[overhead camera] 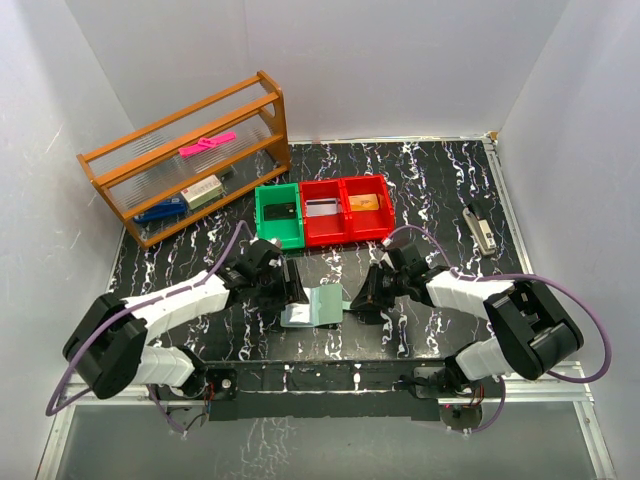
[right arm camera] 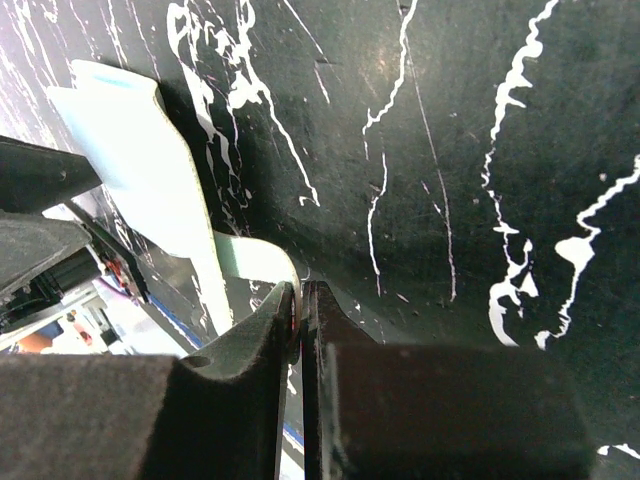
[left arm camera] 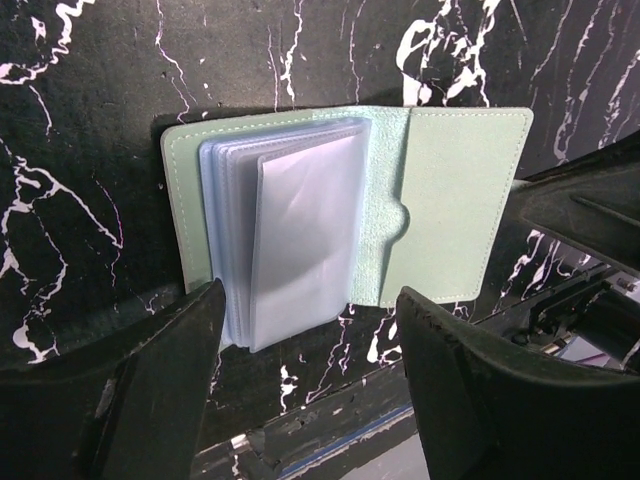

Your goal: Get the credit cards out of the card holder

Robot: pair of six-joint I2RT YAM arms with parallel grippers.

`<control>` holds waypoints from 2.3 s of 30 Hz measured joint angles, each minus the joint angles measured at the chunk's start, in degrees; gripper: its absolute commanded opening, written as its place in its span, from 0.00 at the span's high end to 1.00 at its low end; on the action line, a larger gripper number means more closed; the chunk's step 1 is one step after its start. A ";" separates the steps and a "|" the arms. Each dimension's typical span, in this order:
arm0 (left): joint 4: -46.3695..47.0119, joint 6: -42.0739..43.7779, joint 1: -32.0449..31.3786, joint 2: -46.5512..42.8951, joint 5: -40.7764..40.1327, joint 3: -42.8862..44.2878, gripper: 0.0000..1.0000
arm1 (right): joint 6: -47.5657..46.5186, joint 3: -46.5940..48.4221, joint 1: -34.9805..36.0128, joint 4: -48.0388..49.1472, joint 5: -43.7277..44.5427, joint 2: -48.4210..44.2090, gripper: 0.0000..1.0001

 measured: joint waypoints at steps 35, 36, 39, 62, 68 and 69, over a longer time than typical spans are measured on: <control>20.00 -3.28 -0.63 14.05 18.49 0.09 0.57 | 2.71 -2.10 0.00 2.23 -0.74 -0.94 0.71; 19.98 -3.30 -0.87 14.34 18.51 -0.07 0.60 | 2.91 -2.05 0.00 2.14 -0.72 -1.66 0.67; 19.91 -3.28 -1.38 14.36 18.14 -0.09 0.63 | 3.13 -1.14 0.00 1.14 -0.26 -4.61 0.64; 23.50 -1.53 -3.65 17.64 22.80 1.86 0.52 | 5.33 10.86 2.43 -4.55 1.53 -8.39 0.84; 24.57 -0.70 -4.09 17.66 23.65 2.32 0.71 | 5.97 10.86 3.04 -4.13 0.66 -7.45 0.90; 24.61 -0.46 -4.20 17.68 23.80 2.56 0.71 | 5.97 10.86 3.23 -4.15 0.55 -7.08 0.90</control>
